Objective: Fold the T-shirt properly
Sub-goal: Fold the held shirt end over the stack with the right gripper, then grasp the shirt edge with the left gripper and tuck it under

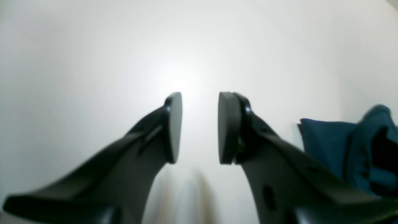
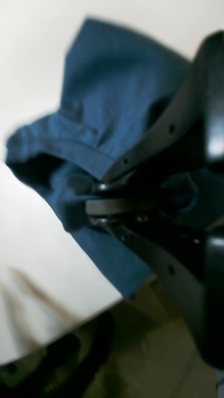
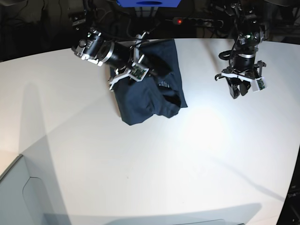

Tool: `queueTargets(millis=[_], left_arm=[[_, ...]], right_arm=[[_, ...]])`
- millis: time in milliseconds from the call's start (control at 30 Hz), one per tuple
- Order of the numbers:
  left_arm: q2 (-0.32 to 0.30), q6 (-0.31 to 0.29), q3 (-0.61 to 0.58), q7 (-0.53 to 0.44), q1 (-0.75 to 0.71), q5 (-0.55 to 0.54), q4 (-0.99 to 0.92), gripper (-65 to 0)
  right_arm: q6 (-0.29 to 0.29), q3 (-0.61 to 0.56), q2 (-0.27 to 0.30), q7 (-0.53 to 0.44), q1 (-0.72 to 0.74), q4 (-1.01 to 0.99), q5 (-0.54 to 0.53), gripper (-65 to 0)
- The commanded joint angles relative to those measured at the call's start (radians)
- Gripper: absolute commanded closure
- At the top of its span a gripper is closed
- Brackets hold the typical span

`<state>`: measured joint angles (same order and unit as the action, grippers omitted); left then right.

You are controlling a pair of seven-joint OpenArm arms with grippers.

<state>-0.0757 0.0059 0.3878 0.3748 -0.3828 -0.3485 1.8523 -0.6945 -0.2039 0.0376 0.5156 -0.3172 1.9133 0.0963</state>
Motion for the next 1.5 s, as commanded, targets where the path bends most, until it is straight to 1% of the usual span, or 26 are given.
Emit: queueTargets(millis=[0,200,267,400,467,600,733,767,833,900,1033,1167,1267,1367,1467], left_arm=[[-0.006,-0.004,0.003,-0.024,0.003,-0.007,0.022,-19.0],[-0.008,-0.004,0.003,-0.024,0.003,-0.007,0.023,-19.0],[-0.008,-0.004,0.003,-0.024,0.003,-0.007,0.023,-19.0],[-0.008,-0.004,0.003,-0.024,0.003,-0.007,0.025,-19.0],[-0.008,-0.004,0.003,-0.024,0.002,-0.007,0.025,-19.0],[-0.006,-0.004,0.003,-0.024,0.0,-0.007,0.025,-19.3],[-0.003,-0.002,0.003,-0.024,0.003,-0.007,0.025,-19.4],[-0.003,-0.002,0.003,-0.024,0.003,-0.007,0.025,-19.4],[-0.003,-0.001,0.003,-0.024,0.003,-0.007,0.025,-19.4],[-0.005,-0.001,0.003,-0.024,0.003,-0.007,0.025,-19.4],[-0.008,-0.001,0.003,-0.024,0.005,-0.007,0.025,-19.4],[-0.009,0.001,0.003,-0.024,0.005,-0.007,0.025,-19.4],[-0.009,0.001,0.023,-0.024,0.005,-0.007,0.025,-19.4],[-0.002,-0.002,0.052,-0.023,0.005,-0.007,0.036,-19.4],[-0.003,-0.002,0.058,-0.023,0.005,-0.008,0.057,-19.4]], right_arm=[[-0.004,-0.018,0.008,-0.025,-0.003,0.015,-0.023,-0.1],[-0.004,-0.147,0.054,-0.025,-0.007,0.005,-0.023,-0.1],[-0.004,-0.167,0.055,-0.025,-0.003,-0.025,-0.023,-0.1],[-0.004,-0.17,0.052,-0.024,0.025,-0.084,-0.023,-0.9],[-0.004,-0.167,0.052,-0.021,0.031,-0.094,-0.023,-6.2],[-0.004,-0.162,0.052,-0.025,0.031,-0.076,-0.023,-20.0],[-0.004,-0.167,0.055,-0.019,0.022,-0.004,-0.023,-35.1],[-0.004,-0.164,0.057,-0.019,0.02,0.015,-0.023,-37.5],[-0.004,-0.161,0.078,-0.024,0.016,0.047,-0.023,-41.3],[-0.004,-0.161,0.095,-0.024,0.019,0.058,-0.025,-42.1],[-0.004,-0.167,0.095,-0.018,0.036,0.016,-0.025,-42.2],[-0.004,-0.17,0.087,-0.025,0.037,-0.062,-0.025,-42.4],[-0.004,-0.182,0.06,-0.025,0.037,-0.107,-0.025,-42.4],[-0.004,-0.222,0.054,-0.025,0.053,-0.136,-0.025,-42.4],[-0.004,-0.312,0.054,-0.025,0.095,-0.168,-0.025,-42.4]])
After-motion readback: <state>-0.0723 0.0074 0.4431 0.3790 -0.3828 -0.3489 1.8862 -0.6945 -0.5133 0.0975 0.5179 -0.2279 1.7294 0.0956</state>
